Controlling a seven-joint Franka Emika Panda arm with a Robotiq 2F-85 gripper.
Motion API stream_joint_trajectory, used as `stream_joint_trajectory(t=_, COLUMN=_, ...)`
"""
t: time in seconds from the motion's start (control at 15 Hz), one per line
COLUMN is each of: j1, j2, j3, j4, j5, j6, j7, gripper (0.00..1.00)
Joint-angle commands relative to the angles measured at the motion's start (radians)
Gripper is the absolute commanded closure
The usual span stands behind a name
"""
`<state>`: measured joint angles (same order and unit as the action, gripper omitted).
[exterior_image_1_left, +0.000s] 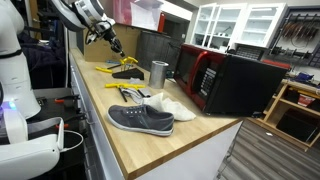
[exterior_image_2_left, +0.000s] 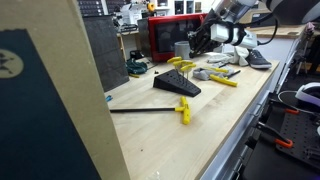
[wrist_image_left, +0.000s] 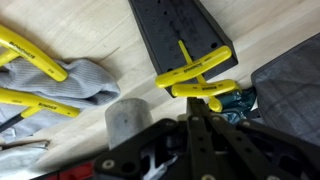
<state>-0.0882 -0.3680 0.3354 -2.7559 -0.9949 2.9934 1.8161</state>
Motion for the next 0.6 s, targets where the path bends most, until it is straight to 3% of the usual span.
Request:
stream_joint_trajectory(t=0.0, j1=-0.015, j2=-0.041, j3=0.031, j4=-0.007, j5=-0.017, j6=-0.023, j7=0.038, gripper=1.0)
stream_joint_trajectory(t=0.53, j1=-0.085, j2=-0.004, j3=0.067, j4=0.015, j5=-0.035, j6=-0.002, j7=0.068, gripper=1.0)
